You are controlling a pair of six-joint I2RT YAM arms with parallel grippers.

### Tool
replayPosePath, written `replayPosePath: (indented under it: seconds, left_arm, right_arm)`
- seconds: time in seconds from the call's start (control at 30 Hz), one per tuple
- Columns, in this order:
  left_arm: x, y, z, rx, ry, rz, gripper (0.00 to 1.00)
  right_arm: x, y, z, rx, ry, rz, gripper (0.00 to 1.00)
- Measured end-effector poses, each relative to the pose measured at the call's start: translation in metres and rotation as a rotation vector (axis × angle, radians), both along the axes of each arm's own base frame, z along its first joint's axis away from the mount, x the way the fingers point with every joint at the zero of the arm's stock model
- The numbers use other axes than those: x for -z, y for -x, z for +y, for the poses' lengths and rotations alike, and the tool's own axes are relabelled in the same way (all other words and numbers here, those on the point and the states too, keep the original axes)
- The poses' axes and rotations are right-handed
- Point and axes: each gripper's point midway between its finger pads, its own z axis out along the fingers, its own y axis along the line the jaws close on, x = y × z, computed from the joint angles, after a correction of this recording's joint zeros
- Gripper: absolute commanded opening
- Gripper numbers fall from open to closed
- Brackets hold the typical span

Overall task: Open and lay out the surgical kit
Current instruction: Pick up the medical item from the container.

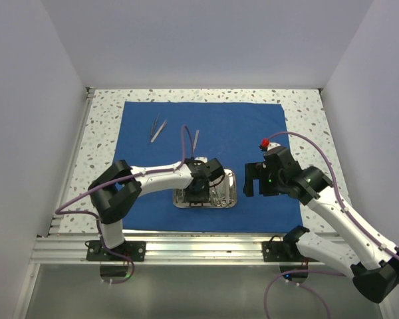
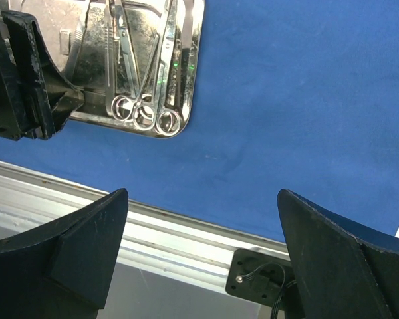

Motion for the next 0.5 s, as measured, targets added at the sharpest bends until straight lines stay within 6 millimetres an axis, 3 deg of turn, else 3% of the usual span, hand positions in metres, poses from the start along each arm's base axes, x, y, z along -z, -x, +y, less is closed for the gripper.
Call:
replayPosePath:
  seconds: [0.2,0.5]
  left_arm:
    - [0.001,-0.003,0.004,-0.004,-0.023,-0.016,0.49]
    - [0.004,-0.003,-0.010,0.040,0.010,0.014,0.33]
  right_arm:
    - [0.000,0.000,0.000,-0.003,0.003,0.001,0.98]
    - [0.002,0.000,0.000,-0.003,0.007,0.006,0.98]
